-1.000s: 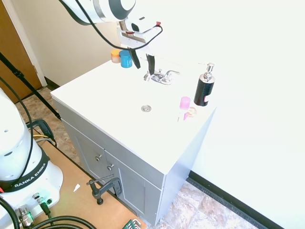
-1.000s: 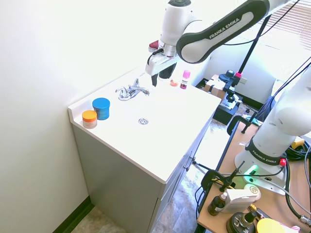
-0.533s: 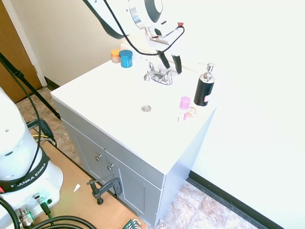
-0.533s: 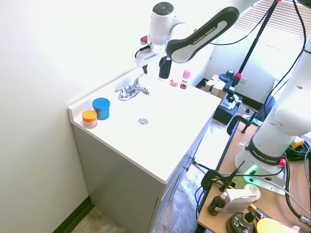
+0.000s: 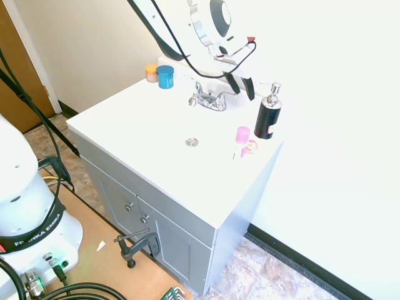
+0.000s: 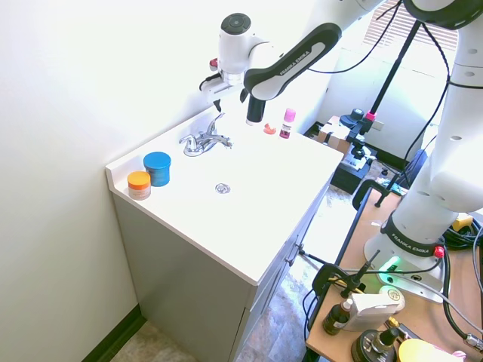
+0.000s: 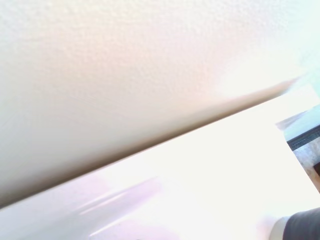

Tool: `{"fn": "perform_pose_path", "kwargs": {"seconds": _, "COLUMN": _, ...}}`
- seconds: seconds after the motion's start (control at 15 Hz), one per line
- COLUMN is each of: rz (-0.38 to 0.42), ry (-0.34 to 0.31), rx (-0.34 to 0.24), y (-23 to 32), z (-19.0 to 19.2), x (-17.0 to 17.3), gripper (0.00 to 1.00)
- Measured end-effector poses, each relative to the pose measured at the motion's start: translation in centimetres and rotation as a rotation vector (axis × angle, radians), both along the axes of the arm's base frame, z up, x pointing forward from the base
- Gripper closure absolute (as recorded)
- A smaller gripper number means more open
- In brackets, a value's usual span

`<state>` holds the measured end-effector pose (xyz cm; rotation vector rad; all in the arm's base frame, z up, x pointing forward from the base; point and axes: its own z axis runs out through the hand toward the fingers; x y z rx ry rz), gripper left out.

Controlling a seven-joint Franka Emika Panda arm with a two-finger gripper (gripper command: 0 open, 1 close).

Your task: Turn on the cold water

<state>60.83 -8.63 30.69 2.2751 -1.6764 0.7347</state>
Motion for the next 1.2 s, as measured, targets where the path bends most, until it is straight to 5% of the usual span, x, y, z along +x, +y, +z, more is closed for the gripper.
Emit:
{"fn": "perform_pose_path", "kwargs": {"seconds": 0.73, "rz": 0.055, "ry": 0.143, "rx": 0.106, "y": 1.1, "z": -0.2, "x": -1.8, "gripper": 0.0}}
{"fn": "perform_pose_path", "kwargs": {"seconds": 1.2, "rz": 0.043, "ry": 0.128, "rx": 0.199, "y": 0.8, "z": 3.5, "x": -5.6, "gripper": 0.0}}
